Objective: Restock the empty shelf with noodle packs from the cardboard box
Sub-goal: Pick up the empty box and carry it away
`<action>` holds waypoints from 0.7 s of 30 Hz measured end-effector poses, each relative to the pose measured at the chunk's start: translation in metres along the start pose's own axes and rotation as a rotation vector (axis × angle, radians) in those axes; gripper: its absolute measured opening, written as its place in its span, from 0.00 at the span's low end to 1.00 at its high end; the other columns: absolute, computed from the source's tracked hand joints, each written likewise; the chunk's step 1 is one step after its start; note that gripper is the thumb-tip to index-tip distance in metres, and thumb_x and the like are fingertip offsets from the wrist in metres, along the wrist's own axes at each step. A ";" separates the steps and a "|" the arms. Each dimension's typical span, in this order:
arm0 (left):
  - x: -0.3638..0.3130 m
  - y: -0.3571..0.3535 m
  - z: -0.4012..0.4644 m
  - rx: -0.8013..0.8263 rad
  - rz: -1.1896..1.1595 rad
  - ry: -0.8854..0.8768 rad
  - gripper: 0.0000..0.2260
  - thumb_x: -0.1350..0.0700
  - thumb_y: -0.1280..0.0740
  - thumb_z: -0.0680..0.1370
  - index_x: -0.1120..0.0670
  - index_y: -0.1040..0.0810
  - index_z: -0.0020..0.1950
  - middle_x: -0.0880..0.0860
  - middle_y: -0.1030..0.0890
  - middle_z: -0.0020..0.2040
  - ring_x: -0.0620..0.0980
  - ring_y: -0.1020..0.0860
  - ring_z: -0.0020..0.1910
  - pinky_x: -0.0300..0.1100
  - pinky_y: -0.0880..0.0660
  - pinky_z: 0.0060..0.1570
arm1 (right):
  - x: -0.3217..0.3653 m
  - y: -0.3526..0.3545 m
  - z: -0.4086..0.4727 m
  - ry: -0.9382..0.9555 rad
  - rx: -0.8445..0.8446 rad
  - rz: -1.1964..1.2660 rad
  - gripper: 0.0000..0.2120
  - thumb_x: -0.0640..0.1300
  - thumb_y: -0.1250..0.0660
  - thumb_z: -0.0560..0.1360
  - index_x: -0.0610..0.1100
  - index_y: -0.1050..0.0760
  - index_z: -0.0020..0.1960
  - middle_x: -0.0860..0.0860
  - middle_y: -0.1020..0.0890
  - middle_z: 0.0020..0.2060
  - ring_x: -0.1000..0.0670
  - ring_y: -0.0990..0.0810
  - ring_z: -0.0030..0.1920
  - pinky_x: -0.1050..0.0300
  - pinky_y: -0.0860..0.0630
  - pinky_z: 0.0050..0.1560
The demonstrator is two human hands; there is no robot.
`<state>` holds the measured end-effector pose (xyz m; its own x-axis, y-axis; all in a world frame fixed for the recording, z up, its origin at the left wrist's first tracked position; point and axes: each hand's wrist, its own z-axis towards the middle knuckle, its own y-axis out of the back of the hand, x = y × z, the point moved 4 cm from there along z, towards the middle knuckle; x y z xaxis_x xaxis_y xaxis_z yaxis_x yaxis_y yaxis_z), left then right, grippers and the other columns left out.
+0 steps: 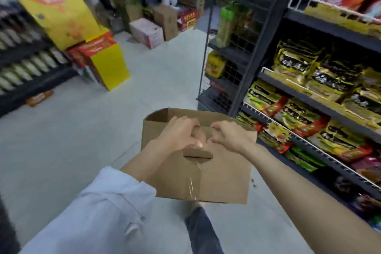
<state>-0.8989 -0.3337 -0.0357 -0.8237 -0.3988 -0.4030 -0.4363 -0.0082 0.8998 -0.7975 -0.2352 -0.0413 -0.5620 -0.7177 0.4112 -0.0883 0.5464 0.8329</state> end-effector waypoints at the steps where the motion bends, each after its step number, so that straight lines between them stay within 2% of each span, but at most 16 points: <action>1: 0.021 0.012 0.010 -0.027 -0.008 0.039 0.26 0.46 0.26 0.69 0.53 0.26 0.64 0.51 0.20 0.57 0.53 0.25 0.59 0.43 0.32 0.55 | 0.013 0.004 0.029 0.053 -0.008 -0.026 0.20 0.54 0.31 0.74 0.46 0.27 0.62 0.45 0.21 0.59 0.40 0.25 0.61 0.50 0.29 0.52; 5: 0.102 0.061 0.048 -0.106 -0.059 0.203 0.27 0.48 0.27 0.71 0.53 0.29 0.68 0.52 0.20 0.56 0.54 0.27 0.61 0.44 0.36 0.57 | 0.071 0.030 0.130 0.196 -0.004 -0.147 0.20 0.54 0.33 0.75 0.47 0.27 0.64 0.47 0.22 0.61 0.41 0.26 0.63 0.50 0.34 0.53; 9: 0.181 0.096 0.083 -0.150 -0.069 0.331 0.15 0.48 0.29 0.72 0.51 0.26 0.55 0.48 0.23 0.48 0.53 0.28 0.57 0.45 0.37 0.52 | 0.124 0.048 0.220 0.288 0.018 -0.180 0.15 0.52 0.33 0.75 0.48 0.25 0.58 0.48 0.19 0.57 0.42 0.25 0.60 0.51 0.37 0.50; 12: 0.235 0.122 0.104 -0.177 -0.102 0.411 0.12 0.48 0.28 0.72 0.50 0.26 0.50 0.45 0.24 0.44 0.52 0.27 0.55 0.45 0.37 0.52 | 0.161 0.057 0.277 0.344 0.019 -0.240 0.13 0.53 0.33 0.75 0.50 0.25 0.57 0.49 0.18 0.54 0.43 0.24 0.59 0.49 0.35 0.54; 16: 0.304 0.155 0.138 -0.192 -0.076 0.458 0.13 0.47 0.29 0.72 0.49 0.26 0.51 0.49 0.22 0.48 0.52 0.27 0.55 0.46 0.37 0.51 | 0.205 0.063 0.354 0.395 0.032 -0.260 0.08 0.53 0.34 0.75 0.50 0.28 0.46 0.50 0.18 0.46 0.43 0.22 0.55 0.49 0.36 0.50; 19: 0.358 0.178 0.168 -0.181 -0.054 0.472 0.14 0.46 0.30 0.72 0.50 0.26 0.54 0.52 0.22 0.51 0.52 0.28 0.56 0.45 0.38 0.53 | 0.236 0.064 0.417 0.398 0.029 -0.266 0.12 0.53 0.34 0.75 0.46 0.25 0.52 0.48 0.19 0.47 0.43 0.23 0.55 0.51 0.39 0.47; 21: 0.394 0.197 0.188 -0.166 -0.057 0.473 0.15 0.46 0.30 0.72 0.50 0.26 0.55 0.52 0.22 0.52 0.52 0.28 0.57 0.44 0.38 0.53 | 0.257 0.069 0.456 0.394 0.040 -0.266 0.11 0.53 0.34 0.75 0.47 0.25 0.52 0.48 0.19 0.46 0.43 0.23 0.55 0.52 0.39 0.46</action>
<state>-1.3780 -0.3200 -0.0484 -0.5295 -0.7648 -0.3670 -0.3810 -0.1721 0.9084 -1.3234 -0.1849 -0.0472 -0.1614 -0.9398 0.3014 -0.2224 0.3321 0.9166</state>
